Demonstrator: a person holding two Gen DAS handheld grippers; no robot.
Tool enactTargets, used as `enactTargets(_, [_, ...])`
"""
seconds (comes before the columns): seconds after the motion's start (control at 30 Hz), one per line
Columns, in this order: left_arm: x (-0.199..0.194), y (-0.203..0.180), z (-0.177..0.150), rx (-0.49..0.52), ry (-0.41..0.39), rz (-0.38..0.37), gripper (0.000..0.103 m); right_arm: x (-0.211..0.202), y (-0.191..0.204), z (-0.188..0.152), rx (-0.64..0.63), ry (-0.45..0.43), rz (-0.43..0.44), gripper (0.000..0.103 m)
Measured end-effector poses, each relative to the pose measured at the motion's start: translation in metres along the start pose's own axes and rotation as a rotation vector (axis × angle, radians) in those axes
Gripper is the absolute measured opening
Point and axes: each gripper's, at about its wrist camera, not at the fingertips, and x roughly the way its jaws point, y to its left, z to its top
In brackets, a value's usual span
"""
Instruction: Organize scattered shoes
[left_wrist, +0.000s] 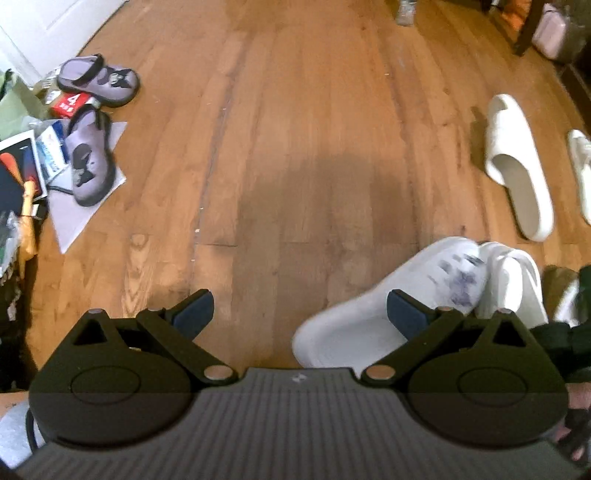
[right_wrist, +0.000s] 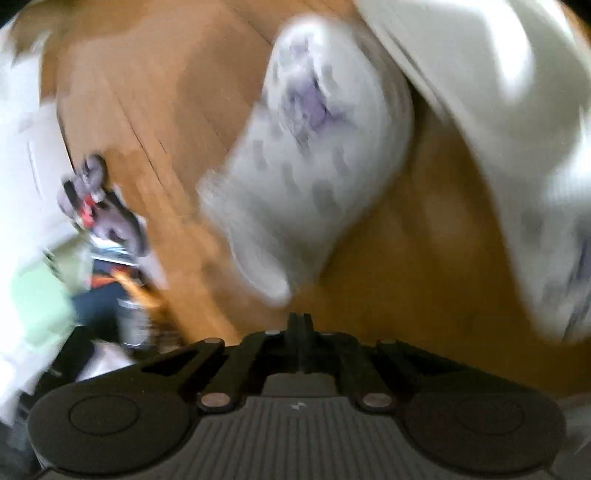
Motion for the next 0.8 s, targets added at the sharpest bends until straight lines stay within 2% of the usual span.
enactTargets(0.03, [0.002, -0.001, -0.001, 0.007, 0.010, 0.002, 0.103, -0.001, 0.005, -0.003, -0.046, 0.001, -0.014, 0.000])
enactTargets(0.1, [0.008, -0.003, -0.004, 0.018, 0.029, 0.009, 0.103, -0.005, 0.027, -0.007, -0.213, -0.021, -0.068, 0.011])
enactTargets(0.13, [0.011, -0.003, -0.005, 0.021, 0.039, 0.012, 0.103, -0.010, 0.042, -0.011, -0.333, -0.079, -0.130, 0.015])
enactTargets(0.2, [0.015, -0.002, -0.005, 0.009, 0.055, 0.015, 0.103, -0.021, 0.070, -0.020, -0.579, -0.205, -0.261, 0.032])
enactTargets(0.27, [0.013, 0.001, -0.005, -0.008, 0.049, 0.019, 0.103, -0.025, 0.091, -0.026, -0.765, -0.291, -0.346, 0.036])
enactTargets(0.33, [0.010, 0.003, -0.005, -0.025, 0.035, 0.027, 0.103, -0.024, 0.111, -0.027, -0.941, -0.341, -0.401, 0.048])
enactTargets(0.37, [0.008, 0.003, -0.004, -0.034, 0.027, 0.031, 0.103, -0.021, 0.117, -0.023, -0.974, -0.342, -0.416, 0.056])
enactTargets(0.5, [0.007, 0.006, -0.001, -0.072, 0.021, 0.031, 0.103, 0.006, 0.134, -0.015, -1.070, -0.267, -0.496, 0.058])
enactTargets(0.57, [0.004, 0.005, 0.000, -0.074, 0.014, 0.028, 0.103, 0.023, 0.138, -0.018, -1.150, -0.237, -0.574, 0.058])
enactTargets(0.6, [0.003, 0.005, 0.000, -0.074, 0.010, 0.026, 0.103, 0.031, 0.140, -0.020, -1.197, -0.227, -0.621, 0.062])
enactTargets(0.7, [0.000, 0.009, 0.004, -0.085, -0.002, 0.010, 0.103, 0.053, 0.143, -0.024, -1.272, -0.254, -0.748, 0.065])
enactTargets(0.8, [-0.003, 0.015, 0.005, -0.114, -0.009, -0.007, 0.103, 0.063, 0.146, -0.018, -1.314, -0.284, -0.790, 0.062])
